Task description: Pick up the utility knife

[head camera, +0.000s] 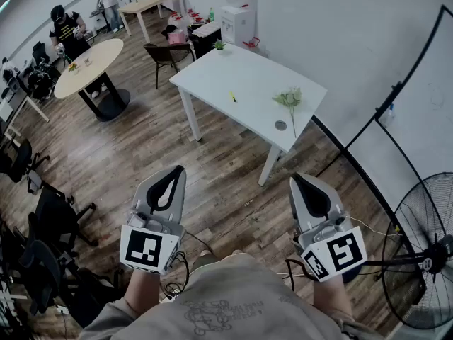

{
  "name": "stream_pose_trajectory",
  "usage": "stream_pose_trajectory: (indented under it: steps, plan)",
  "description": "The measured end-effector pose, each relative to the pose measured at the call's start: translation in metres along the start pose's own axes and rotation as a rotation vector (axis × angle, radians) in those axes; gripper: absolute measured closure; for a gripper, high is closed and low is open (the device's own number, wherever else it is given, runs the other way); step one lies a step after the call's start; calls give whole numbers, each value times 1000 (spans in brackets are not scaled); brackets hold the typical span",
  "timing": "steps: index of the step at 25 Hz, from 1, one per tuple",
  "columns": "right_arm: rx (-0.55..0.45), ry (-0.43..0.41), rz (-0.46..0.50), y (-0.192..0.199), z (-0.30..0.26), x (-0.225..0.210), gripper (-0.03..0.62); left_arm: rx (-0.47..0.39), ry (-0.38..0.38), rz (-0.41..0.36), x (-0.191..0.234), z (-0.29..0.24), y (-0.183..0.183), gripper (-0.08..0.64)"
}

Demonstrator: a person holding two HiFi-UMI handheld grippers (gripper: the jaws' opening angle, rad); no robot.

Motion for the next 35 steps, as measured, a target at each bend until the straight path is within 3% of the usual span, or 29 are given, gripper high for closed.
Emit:
stream_pose_trajectory:
  steps: [16,21,22,23,26,35]
  plan:
    - [45,-37,-40,12,15,-1,563,9,30,-27,-18,13,-4,558]
    - [-11,49,-88,9,17,2,558,24,20,-6,-13,21,-3,559]
    - [-26,63,-100,8,17,1,526,26,19,-12,-11,21,-4,558]
    - [-35,75,-110,8,17,-1,440,33,17,-16,-9,20,-5,558]
    - [-43,104,-128,12,10,-9,369,49,10,-15,-3,10,-4,558]
    - [57,103,-90,28,-37,-13,362,29,51,6,26,-24,14,558]
Point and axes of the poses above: the fingertips, and each gripper's own axes: z backward along the fingers, x to its left, y out of its underside, the point moved 9 cm from there along z, backward along the fingers, and after that the axes turned 9 degrees about y, right-handed, at the moved point
